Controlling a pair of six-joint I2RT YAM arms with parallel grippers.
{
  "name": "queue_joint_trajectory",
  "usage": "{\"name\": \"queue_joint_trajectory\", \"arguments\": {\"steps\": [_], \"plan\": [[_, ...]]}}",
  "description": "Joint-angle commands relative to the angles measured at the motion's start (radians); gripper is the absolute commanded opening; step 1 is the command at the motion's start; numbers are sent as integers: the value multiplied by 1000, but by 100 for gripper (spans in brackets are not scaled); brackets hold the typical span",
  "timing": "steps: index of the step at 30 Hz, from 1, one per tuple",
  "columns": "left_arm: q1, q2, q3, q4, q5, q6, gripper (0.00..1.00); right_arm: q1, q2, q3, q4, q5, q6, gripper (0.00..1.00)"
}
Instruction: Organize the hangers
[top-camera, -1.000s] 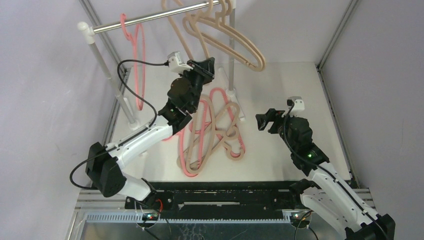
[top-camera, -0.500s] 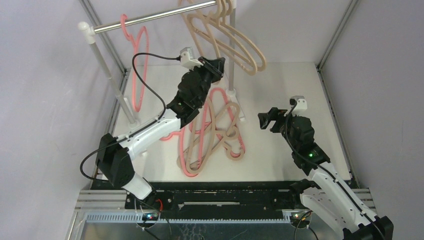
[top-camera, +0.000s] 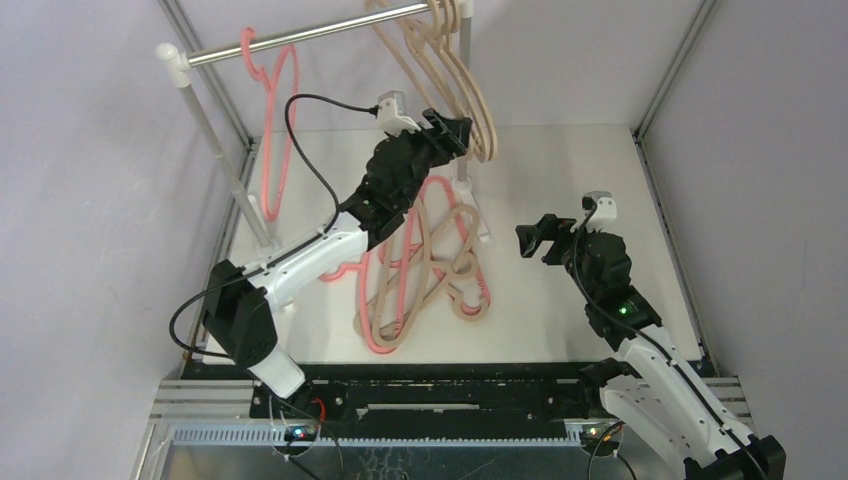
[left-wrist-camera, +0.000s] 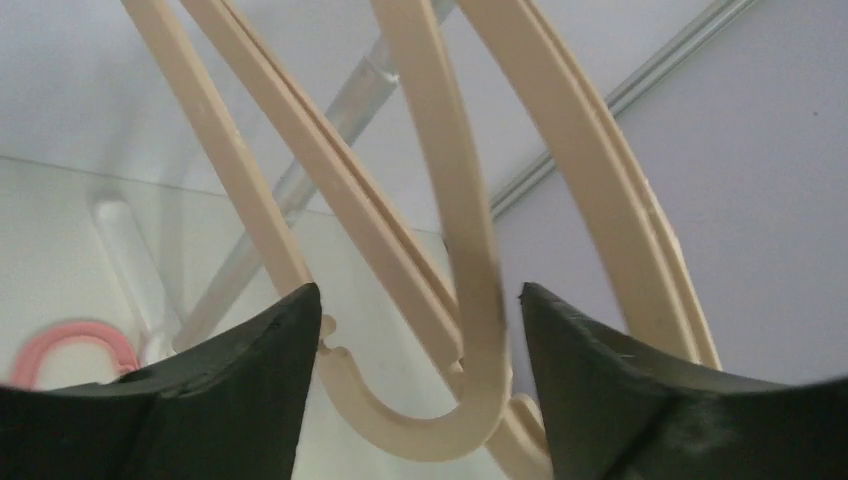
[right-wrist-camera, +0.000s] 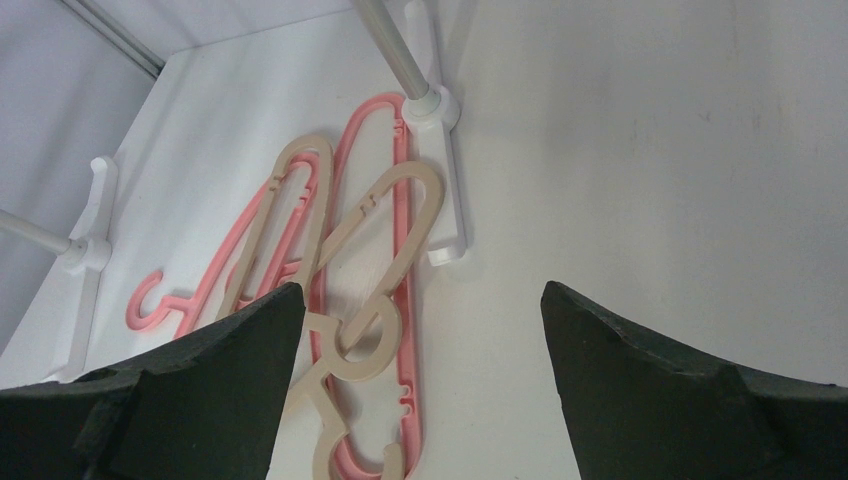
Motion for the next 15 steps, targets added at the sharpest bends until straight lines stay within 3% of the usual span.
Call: {"name": "queue_joint_trajectory", "arguments": {"steps": [1,6,15], "plan": [[1,-66,-11,-10,59,133,85,-8,-8,-1,29,5,12,100],[1,-143,-97,-32,61,178,88,-8,-1,-2,32,11,17,100],[1,-368,-403,48,100,227,91,-8,-3,-2,30,20,9,100]]}}
